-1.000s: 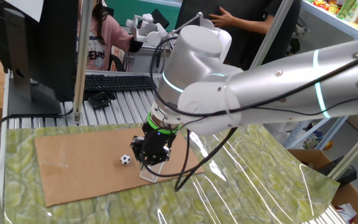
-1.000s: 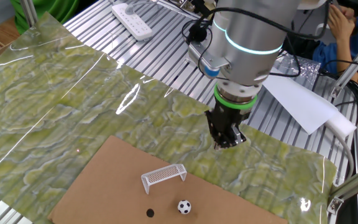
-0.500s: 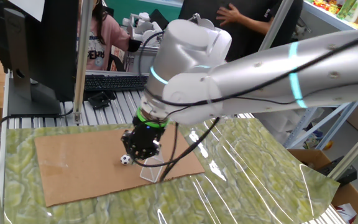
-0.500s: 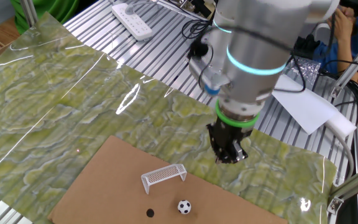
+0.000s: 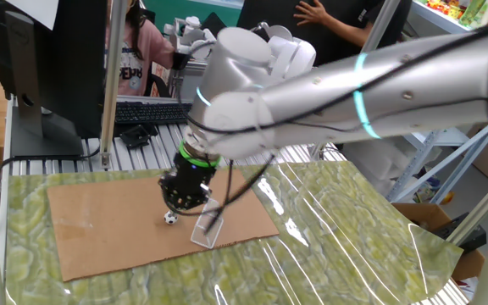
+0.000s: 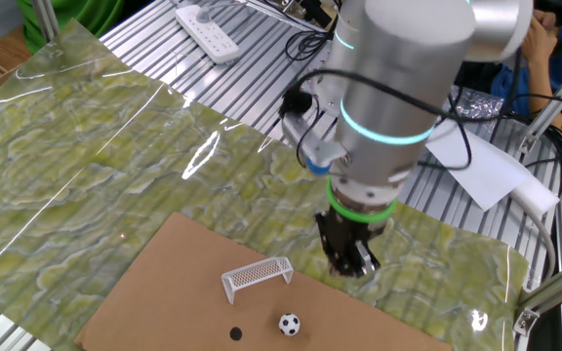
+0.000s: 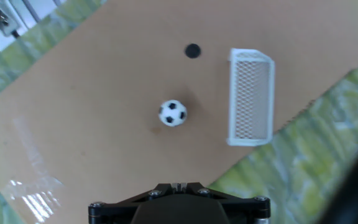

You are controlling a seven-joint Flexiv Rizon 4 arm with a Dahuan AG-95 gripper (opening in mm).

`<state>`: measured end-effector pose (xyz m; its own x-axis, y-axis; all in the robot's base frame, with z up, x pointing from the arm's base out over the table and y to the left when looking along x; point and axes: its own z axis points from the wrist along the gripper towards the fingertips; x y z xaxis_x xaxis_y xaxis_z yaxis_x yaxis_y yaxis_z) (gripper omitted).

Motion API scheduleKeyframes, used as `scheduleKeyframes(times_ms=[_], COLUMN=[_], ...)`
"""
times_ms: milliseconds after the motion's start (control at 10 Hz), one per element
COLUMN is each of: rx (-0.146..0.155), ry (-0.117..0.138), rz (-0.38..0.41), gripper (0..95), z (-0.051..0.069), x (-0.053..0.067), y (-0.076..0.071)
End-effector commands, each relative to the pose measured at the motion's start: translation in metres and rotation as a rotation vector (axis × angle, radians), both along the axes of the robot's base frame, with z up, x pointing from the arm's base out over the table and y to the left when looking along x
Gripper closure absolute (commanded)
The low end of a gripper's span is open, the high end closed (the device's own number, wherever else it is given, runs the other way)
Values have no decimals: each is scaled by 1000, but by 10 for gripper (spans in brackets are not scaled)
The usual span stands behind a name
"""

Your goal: Push the soccer ball into the goal

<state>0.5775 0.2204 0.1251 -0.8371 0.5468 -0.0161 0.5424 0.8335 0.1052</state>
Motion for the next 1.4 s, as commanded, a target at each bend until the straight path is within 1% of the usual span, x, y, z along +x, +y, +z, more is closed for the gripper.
scheduleKeyframes(times_ms=[100, 300, 400, 500, 700, 800, 900, 1200, 1400], rx=[1, -4, 17, 34, 28, 30, 34, 33, 25], ry=[-2, -6, 7, 14, 10, 9, 12, 13, 4], rz=[-6, 4, 20, 18, 30, 29, 33, 31, 34], gripper=[950, 950, 950, 950, 950, 950, 950, 950, 950], z=[-1, -2, -2, -5, -15, -19, -19, -17, -16], x=[8, 15, 19, 24, 30, 32, 32, 34, 34], y=[5, 9, 9, 9, 9, 10, 11, 10, 10])
